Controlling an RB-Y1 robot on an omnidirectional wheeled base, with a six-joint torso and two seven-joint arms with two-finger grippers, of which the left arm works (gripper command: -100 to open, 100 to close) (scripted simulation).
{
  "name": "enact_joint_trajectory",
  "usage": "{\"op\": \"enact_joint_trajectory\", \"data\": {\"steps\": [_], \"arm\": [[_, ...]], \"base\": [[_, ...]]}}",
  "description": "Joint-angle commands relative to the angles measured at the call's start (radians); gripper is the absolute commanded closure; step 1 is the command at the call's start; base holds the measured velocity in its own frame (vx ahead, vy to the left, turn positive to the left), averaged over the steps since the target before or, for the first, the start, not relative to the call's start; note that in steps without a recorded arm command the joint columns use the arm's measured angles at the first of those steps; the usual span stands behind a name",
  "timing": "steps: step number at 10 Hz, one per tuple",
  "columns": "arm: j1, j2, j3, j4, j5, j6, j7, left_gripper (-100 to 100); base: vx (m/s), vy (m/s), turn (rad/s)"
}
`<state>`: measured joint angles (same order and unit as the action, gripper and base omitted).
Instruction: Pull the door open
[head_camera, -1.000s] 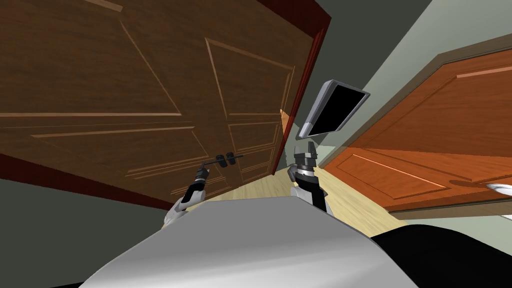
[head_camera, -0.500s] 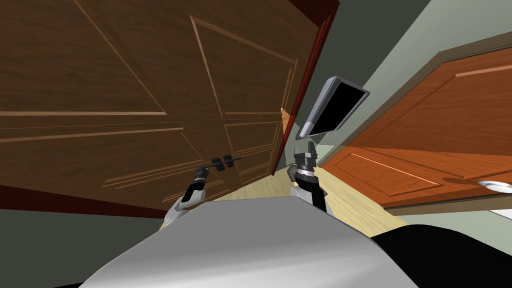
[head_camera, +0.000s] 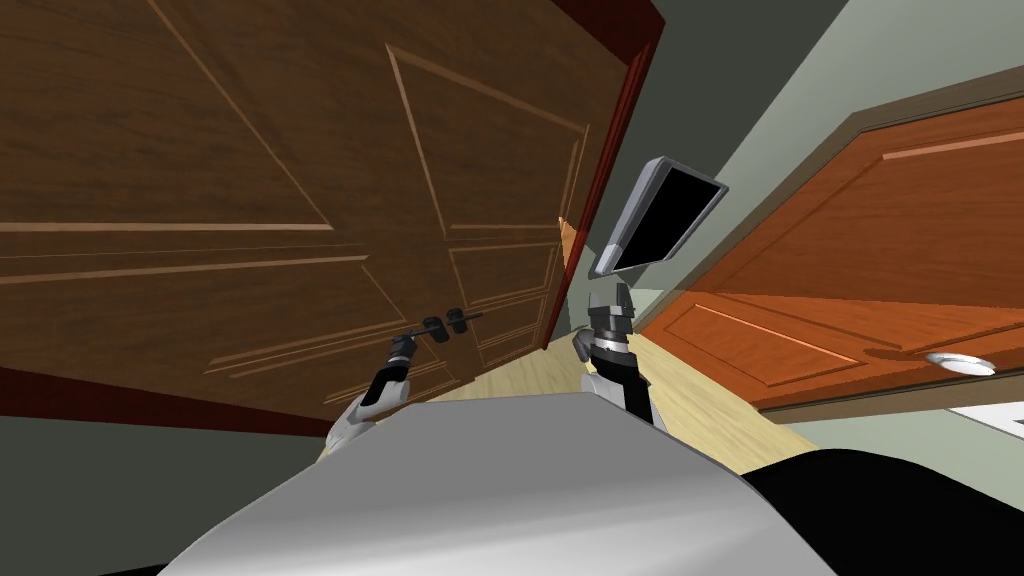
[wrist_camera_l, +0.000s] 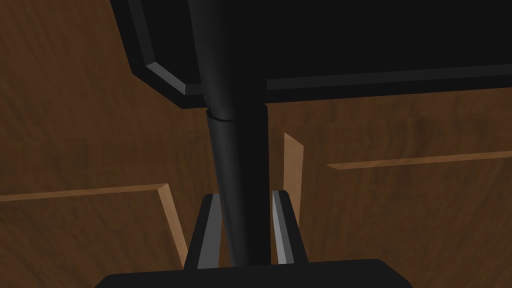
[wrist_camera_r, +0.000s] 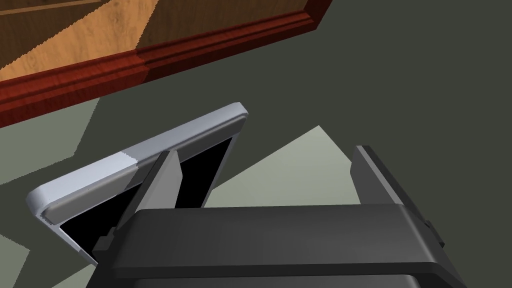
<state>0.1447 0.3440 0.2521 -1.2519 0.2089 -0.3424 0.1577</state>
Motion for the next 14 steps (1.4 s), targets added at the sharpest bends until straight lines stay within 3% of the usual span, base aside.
{"op": "enact_joint_trajectory", "data": {"steps": [1,6,10,11,14], "arm": [[0.012,0.011,-0.006,0.001,0.002,-0.006,0.01,100],[0.046,0.056,-0.069,-0.021,0.007,-0.038,0.059,100],[0.062,0.078,-0.114,-0.036,0.009,-0.058,0.089,100],[0.074,0.079,-0.097,-0.048,0.011,-0.041,0.083,100],[0.115,0.109,-0.13,-0.067,0.014,-0.078,0.114,100]], "base": [[-0.208,0.025,-0.11],[-0.2,0.027,-0.153],[-0.192,0.057,-0.139],[-0.064,0.036,-0.011],[-0.178,0.024,-0.134]]}}
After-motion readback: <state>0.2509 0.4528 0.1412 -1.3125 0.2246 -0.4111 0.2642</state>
